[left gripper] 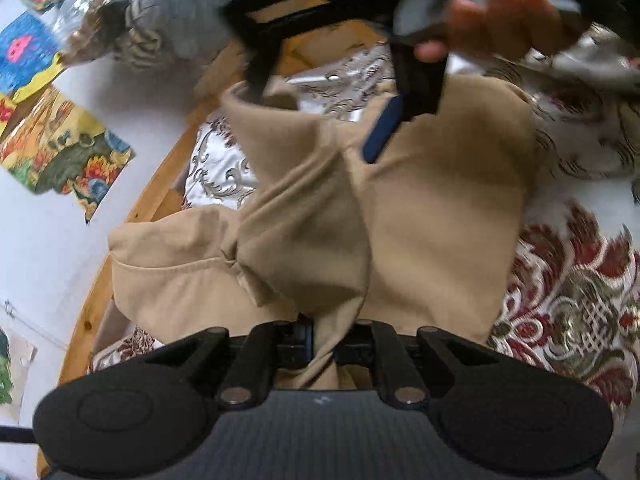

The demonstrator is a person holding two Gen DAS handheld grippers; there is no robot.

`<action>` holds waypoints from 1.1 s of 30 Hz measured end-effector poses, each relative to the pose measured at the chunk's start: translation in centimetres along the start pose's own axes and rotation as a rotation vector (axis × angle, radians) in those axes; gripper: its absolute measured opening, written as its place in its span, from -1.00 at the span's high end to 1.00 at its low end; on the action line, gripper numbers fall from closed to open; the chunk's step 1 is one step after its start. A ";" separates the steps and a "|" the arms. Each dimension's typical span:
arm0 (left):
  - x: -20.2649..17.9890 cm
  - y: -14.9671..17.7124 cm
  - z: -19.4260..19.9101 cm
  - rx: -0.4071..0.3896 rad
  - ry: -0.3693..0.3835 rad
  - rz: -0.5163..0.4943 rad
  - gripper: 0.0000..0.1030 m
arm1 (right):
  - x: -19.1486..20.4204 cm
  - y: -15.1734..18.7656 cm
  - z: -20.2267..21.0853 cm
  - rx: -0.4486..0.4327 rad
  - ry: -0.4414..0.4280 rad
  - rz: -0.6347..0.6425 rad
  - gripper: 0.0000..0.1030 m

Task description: Fold large clothes

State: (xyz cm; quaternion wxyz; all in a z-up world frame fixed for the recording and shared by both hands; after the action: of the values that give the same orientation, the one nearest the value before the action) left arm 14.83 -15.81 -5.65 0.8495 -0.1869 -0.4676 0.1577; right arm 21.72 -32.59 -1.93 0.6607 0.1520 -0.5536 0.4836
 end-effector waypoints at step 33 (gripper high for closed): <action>-4.9 1.0 0.6 -0.114 0.013 -0.266 0.83 | 6.5 -0.2 -7.9 0.275 0.290 0.456 0.54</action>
State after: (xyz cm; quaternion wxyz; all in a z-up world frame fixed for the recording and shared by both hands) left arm 11.70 -17.01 -9.45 0.8539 -0.1721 -0.4909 0.0159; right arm 25.97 -23.77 1.16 0.5805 0.0412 -0.4024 0.7067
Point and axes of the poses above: each gripper's, at about its wrist camera, not at the fingertips, and z roughly against the way its jaws point, x to its left, y to its underside, the point moved 3 cm from there along -z, roughly the way its jaws point, and after that the axes turned 4 degrees about -y, right-handed, at the moved point
